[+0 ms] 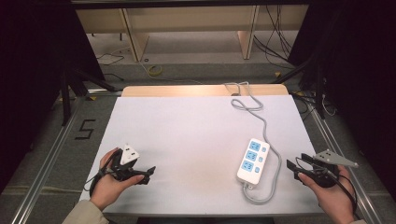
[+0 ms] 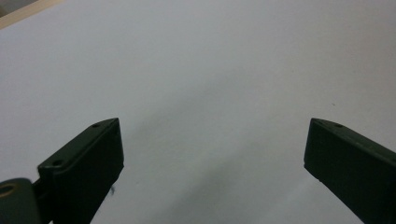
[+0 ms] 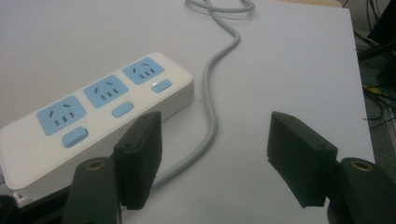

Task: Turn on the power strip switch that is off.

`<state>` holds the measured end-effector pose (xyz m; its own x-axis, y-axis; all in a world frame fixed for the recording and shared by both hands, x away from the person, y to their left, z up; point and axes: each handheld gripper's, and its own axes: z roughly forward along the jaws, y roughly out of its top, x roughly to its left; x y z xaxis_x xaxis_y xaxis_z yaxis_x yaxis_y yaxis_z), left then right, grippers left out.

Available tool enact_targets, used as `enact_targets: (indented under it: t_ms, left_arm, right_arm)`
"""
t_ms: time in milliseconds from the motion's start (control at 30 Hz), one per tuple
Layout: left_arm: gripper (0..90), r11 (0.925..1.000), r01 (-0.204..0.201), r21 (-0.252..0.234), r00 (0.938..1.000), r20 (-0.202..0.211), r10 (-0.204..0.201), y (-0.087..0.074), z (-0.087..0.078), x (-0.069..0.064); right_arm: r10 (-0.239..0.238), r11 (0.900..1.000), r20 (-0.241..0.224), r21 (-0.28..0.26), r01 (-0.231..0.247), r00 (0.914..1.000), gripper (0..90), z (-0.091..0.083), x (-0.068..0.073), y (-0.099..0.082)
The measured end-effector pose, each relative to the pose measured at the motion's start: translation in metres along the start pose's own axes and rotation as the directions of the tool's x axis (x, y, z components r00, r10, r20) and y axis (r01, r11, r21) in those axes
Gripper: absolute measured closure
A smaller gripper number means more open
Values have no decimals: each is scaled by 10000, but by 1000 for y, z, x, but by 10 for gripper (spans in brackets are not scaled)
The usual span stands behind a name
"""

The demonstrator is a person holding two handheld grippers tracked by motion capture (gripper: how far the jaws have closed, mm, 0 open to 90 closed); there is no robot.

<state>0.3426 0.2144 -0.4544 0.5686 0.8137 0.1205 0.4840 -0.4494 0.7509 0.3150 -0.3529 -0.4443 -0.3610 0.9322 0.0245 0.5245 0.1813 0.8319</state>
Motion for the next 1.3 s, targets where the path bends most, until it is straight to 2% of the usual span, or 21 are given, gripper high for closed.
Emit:
enact_targets:
  t_ms: [67,233,633,967,1300]
  left_arm:
    - [49,10000,-9,40,10000,-9,9,1,2,-1]
    - [52,9998,-219,-20,9998,19,219,4,3,-4]
    - [58,9998,-158,-78,9999,-24,158,4,5,-3]
    - [63,9998,-187,-3,9998,-3,187,4,5,-3]
    - [66,9999,-147,-44,9999,59,147,5,5,-5]
  right_arm:
    - [-8,10000,7,35,8,10000,396,0,0,0]
    - [-97,9999,53,54,97,9999,510,-3,2,3]
    - [-714,9974,-7,54,714,9974,900,-6,9,12]
    - [-920,9954,-200,261,925,9956,900,-4,13,15]
    - [-958,9938,-682,502,993,9931,900,1,20,20]
